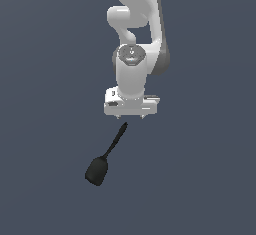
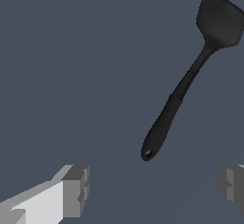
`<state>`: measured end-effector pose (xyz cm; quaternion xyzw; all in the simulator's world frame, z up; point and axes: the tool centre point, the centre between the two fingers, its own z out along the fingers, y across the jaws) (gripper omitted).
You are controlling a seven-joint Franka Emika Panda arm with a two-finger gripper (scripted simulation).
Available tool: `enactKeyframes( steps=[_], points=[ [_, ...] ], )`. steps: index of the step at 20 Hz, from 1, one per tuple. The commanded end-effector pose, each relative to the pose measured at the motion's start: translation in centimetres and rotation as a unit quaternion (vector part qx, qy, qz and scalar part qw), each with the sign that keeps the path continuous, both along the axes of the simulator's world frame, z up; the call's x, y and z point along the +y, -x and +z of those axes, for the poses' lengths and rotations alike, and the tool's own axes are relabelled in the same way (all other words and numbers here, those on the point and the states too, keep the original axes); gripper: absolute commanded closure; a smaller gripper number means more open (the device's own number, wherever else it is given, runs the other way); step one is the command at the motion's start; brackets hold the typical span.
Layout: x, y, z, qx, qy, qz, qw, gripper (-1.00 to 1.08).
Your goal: Pick up the object and move it to a goal position.
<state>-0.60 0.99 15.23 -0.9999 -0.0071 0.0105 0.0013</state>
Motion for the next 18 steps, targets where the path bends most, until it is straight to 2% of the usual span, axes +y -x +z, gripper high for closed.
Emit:
enactKeyframes(
  steps=[1,9,18],
  points=[
    [0.0,0.0,0.0,0.000,0.000,0.000,1.0000,-0.92],
    [3.2,-1.1,2.0,-0.024,-0.004,0.017,0.9996,-0.92],
    [2.8,-1.5,1.7,-0.023,-0.005,0.008,0.9997,-0.92]
  ],
)
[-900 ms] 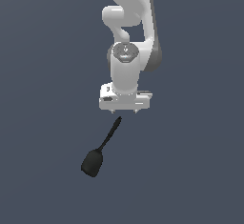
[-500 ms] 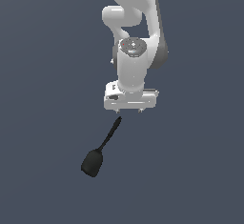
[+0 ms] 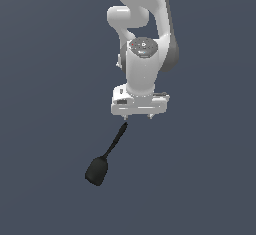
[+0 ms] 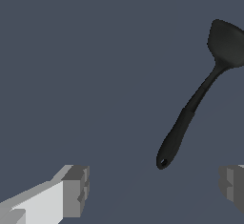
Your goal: Pick up the object and move it to a goal position.
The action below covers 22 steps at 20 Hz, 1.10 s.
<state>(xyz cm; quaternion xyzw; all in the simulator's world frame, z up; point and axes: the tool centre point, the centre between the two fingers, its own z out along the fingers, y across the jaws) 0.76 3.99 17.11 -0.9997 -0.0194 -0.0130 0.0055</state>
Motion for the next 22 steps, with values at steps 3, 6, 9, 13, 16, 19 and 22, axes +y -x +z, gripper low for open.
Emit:
enactKeyframes(
  steps=[3,6,9,13,16,19,22],
  points=[
    [-1.0,-0.7,-0.7,0.002,-0.001,-0.019,0.9998,-0.92],
    [-2.0,-1.5,-1.6,0.003,-0.002,-0.041,0.9992,-0.92],
    [-3.5,-2.6,-2.8,0.005,-0.003,-0.070,0.9976,-0.92],
    [-6.2,-4.1,-4.9,0.008,-0.003,-0.118,0.9930,-0.92],
    [-8.2,-5.1,-6.6,0.010,-0.002,-0.154,0.9881,-0.92],
    [-9.9,-5.8,-8.0,0.012,-0.001,-0.182,0.9832,-0.92],
    [-11.2,-6.2,-9.1,0.013,0.001,-0.203,0.9791,-0.92]
  ],
)
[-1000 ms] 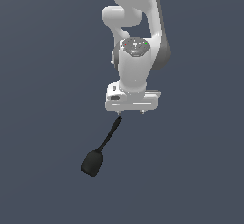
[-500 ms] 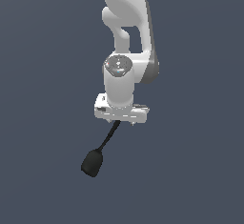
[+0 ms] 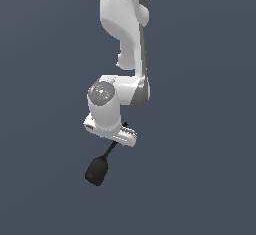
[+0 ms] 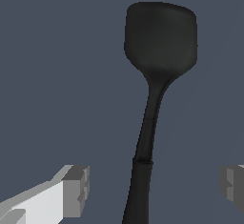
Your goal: Pick up the object and move it to a goal position.
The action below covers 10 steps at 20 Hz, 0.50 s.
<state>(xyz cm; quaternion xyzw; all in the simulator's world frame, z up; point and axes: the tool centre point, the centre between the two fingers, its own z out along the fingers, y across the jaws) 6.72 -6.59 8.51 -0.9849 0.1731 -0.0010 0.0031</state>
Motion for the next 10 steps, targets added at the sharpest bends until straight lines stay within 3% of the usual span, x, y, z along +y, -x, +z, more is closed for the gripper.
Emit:
enactKeyframes(
  steps=[1,10],
  points=[
    [-1.0,-0.4,-0.8,0.001,0.001,-0.017,0.9999,-0.92],
    [-2.0,-0.7,-1.8,0.002,0.003,-0.033,0.9994,-0.92]
  ],
)
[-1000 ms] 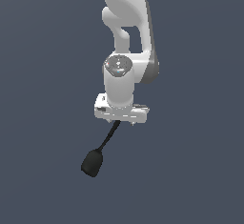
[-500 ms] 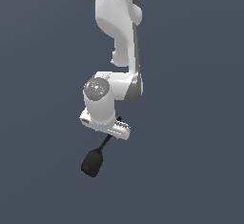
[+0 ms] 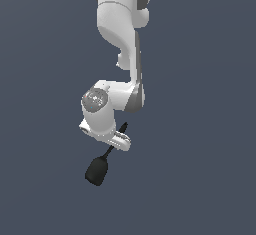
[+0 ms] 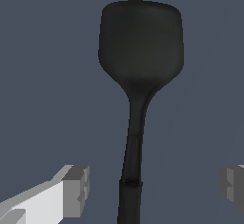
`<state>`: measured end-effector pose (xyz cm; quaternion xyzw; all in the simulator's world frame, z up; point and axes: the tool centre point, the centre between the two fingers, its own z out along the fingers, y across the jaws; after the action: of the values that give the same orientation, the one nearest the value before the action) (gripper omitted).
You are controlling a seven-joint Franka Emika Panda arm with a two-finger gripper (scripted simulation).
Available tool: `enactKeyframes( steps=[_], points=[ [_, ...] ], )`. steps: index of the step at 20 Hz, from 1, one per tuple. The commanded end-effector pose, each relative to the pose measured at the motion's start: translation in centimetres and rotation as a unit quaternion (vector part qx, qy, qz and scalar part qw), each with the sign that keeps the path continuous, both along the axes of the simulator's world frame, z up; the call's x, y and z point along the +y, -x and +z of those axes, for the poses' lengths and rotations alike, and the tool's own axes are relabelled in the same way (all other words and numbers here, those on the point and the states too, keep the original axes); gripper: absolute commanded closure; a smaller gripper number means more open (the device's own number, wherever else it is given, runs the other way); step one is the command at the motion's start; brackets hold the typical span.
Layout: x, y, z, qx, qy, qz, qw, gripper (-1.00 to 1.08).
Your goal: Pick up the object and move it to a goal position.
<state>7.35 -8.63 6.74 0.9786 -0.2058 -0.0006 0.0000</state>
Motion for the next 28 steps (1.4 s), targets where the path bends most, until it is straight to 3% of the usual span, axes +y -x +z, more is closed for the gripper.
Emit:
enactKeyframes(
  steps=[1,17,18,28],
  points=[
    [0.0,0.0,-0.1,0.000,0.000,0.000,1.0000,-0.92],
    [0.0,-0.1,-5.0,-0.001,0.000,-0.002,1.0000,-0.92],
    [0.0,-0.1,-5.0,-0.001,0.000,-0.002,1.0000,1.08],
    [0.0,-0.1,-5.0,0.000,0.000,-0.001,1.0000,1.08]
  ],
)
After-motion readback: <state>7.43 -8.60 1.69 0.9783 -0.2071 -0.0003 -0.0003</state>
